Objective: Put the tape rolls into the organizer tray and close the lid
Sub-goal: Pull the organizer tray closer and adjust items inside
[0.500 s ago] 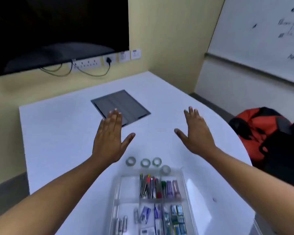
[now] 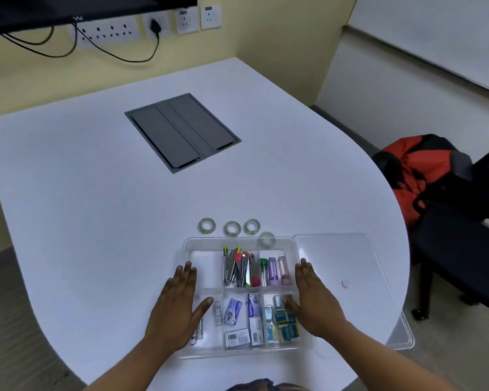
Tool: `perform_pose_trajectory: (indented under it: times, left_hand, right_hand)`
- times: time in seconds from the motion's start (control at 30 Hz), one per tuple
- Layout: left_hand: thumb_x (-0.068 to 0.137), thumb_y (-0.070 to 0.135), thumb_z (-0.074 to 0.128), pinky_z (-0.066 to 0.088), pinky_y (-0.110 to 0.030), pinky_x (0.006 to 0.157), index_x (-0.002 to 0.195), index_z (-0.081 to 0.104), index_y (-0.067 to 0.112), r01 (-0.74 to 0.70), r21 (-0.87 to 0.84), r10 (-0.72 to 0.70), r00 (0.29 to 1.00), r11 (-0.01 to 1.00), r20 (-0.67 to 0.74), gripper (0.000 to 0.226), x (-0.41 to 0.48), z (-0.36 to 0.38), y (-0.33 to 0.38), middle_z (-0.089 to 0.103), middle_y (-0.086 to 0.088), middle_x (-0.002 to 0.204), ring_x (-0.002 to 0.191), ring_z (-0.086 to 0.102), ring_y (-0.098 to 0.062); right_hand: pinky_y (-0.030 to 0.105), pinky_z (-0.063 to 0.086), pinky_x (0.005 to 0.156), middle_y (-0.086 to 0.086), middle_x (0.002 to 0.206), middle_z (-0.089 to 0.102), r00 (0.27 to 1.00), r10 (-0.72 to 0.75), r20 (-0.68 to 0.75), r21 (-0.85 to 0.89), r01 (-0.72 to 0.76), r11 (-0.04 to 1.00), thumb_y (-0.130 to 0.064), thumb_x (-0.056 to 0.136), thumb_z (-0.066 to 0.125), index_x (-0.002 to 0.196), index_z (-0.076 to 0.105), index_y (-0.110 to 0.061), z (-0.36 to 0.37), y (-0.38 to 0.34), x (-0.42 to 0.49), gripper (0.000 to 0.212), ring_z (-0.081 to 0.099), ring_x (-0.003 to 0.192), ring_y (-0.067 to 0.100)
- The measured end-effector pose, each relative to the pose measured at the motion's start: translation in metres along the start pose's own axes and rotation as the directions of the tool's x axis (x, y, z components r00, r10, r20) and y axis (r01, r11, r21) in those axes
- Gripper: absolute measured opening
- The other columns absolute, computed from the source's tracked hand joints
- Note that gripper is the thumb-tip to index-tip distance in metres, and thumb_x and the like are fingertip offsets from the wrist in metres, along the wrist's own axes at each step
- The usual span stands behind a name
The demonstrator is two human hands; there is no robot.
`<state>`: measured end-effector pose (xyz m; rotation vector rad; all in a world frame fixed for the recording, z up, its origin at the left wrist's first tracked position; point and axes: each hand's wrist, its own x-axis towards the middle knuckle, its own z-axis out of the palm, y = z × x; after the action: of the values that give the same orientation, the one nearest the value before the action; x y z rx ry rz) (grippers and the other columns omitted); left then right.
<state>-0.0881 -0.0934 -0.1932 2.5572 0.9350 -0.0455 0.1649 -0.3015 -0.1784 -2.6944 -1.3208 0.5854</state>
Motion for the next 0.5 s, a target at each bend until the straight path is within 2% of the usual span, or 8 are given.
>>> perform_pose_trajectory:
  times: [0.17, 0.3, 0.5]
  left_hand:
    - [0.078, 0.076, -0.006, -0.007, -0.023, 0.116, 0.149, -0.008, 0.020, -0.021, 0.073, 0.019, 0.999, 0.997, 0.028, 0.091, -0.005, 0.012, -0.005, -0.018, 0.007, 0.156, 0.139, -0.032, -0.008]
    - [0.084, 0.073, 0.006, -0.014, -0.020, 0.112, 0.151, 0.005, 0.017, -0.056, 0.053, 0.055, 0.998, 0.997, 0.026, 0.087, -0.007, 0.008, -0.005, -0.006, 0.005, 0.157, 0.144, -0.018, -0.015]
    - [0.085, 0.071, 0.003, -0.014, -0.026, 0.115, 0.148, -0.013, 0.023, -0.110, 0.073, 0.108, 0.994, 0.991, 0.032, 0.081, -0.006, 0.009, -0.018, -0.021, 0.006, 0.156, 0.142, -0.025, -0.010]
  right_hand:
    - [0.027, 0.007, 0.116, -0.003, 0.157, -0.020, 0.999, 0.027, 0.034, -0.075, -0.024, 0.997, -0.056, 0.092, 0.047, 0.151, -0.011, -0.016, 0.006, 0.001, -0.006, 0.092, -0.009, 0.147, 0.013]
    - [0.029, 0.003, 0.116, -0.001, 0.156, -0.023, 0.997, 0.042, 0.071, -0.107, -0.034, 0.994, -0.059, 0.091, 0.044, 0.150, -0.016, -0.016, 0.006, 0.000, -0.006, 0.094, -0.011, 0.147, 0.015]
    - [0.035, 0.013, 0.118, -0.004, 0.155, -0.024, 0.974, 0.117, 0.193, -0.144, -0.090, 0.986, -0.063, 0.091, 0.041, 0.150, -0.016, -0.018, -0.003, -0.006, 0.003, 0.093, -0.007, 0.148, 0.019]
